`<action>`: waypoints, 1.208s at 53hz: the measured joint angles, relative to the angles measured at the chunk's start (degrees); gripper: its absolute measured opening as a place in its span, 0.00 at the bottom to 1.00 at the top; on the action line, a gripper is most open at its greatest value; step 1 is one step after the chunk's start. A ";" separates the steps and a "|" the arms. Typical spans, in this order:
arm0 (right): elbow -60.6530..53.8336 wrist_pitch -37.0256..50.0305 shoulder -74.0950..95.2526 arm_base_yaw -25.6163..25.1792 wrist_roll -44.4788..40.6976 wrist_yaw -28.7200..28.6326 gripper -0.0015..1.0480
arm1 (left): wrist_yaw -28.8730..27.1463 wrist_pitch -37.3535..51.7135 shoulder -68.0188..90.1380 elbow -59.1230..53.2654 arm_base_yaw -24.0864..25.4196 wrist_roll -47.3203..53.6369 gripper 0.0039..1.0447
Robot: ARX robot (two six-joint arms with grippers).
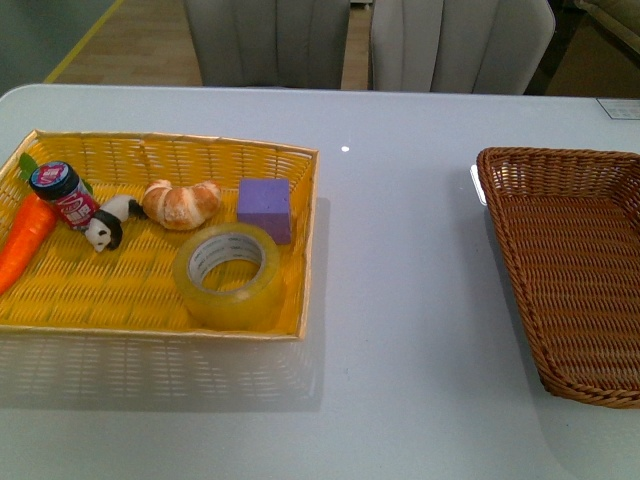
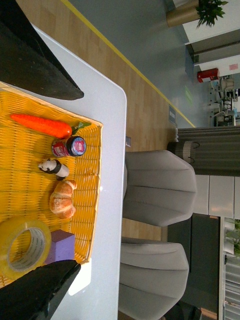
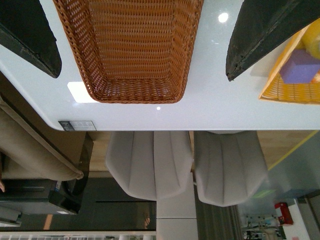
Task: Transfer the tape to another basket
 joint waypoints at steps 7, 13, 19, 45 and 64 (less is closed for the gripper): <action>0.00 0.00 0.00 0.00 0.00 0.00 0.91 | 0.00 0.00 0.00 0.00 0.00 0.00 0.92; 0.00 0.00 0.00 0.00 0.00 0.00 0.91 | 0.00 0.00 0.00 0.00 0.02 0.02 0.92; 0.00 0.00 0.00 0.00 0.00 0.00 0.91 | 0.00 0.00 0.00 0.00 0.02 0.00 0.92; 0.00 0.00 0.00 0.00 0.00 0.00 0.91 | 0.00 0.00 0.00 0.00 0.00 0.00 0.92; 14.03 -18.86 32.24 -12.44 10.43 -12.66 0.91 | 0.00 0.00 0.00 0.00 0.00 0.02 0.92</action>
